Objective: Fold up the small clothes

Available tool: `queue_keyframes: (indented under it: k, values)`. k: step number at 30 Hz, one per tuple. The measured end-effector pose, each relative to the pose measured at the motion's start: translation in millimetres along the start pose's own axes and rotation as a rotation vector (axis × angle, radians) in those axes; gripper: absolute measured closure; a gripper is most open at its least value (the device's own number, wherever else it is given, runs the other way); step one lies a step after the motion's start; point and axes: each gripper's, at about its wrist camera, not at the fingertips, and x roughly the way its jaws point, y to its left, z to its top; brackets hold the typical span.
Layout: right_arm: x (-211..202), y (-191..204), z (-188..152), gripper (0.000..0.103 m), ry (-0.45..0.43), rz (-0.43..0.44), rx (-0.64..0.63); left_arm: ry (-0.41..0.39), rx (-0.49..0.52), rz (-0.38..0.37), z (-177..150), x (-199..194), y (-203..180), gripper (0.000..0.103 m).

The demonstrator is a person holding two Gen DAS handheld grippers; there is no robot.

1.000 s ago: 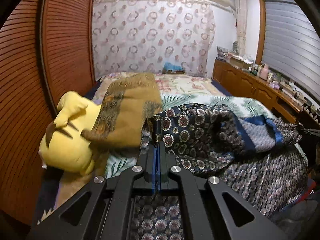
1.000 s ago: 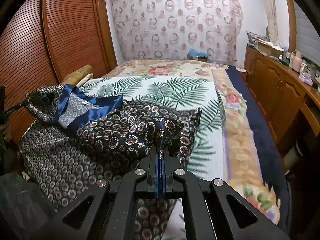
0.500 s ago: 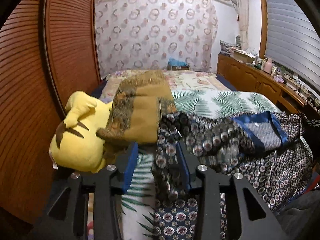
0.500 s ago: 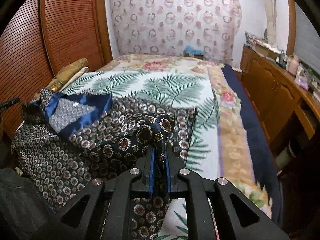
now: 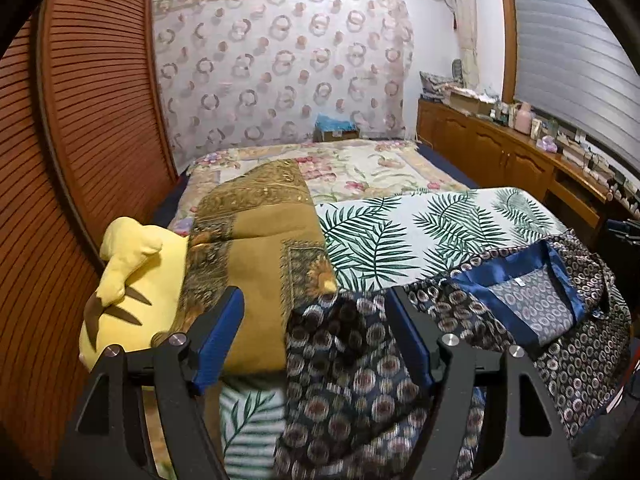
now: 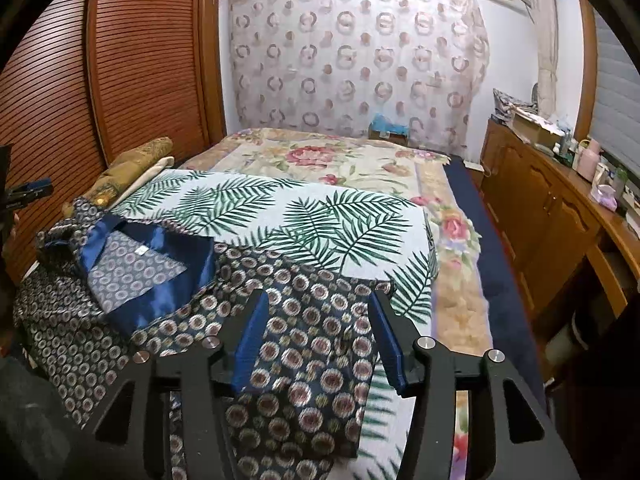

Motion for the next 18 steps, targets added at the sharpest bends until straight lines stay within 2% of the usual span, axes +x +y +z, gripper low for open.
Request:
queue_keyframes:
  k: [8, 18]
  values:
    - [60, -15, 7, 0.048, 0.06, -0.028, 0.053, 0.108, 0.005, -0.019, 4, 44, -4, 0.029]
    - [108, -31, 7, 0.048, 0.161, -0.04, 0.097, 0.189, 0.022, -0.025, -7, 64, -9, 0.029]
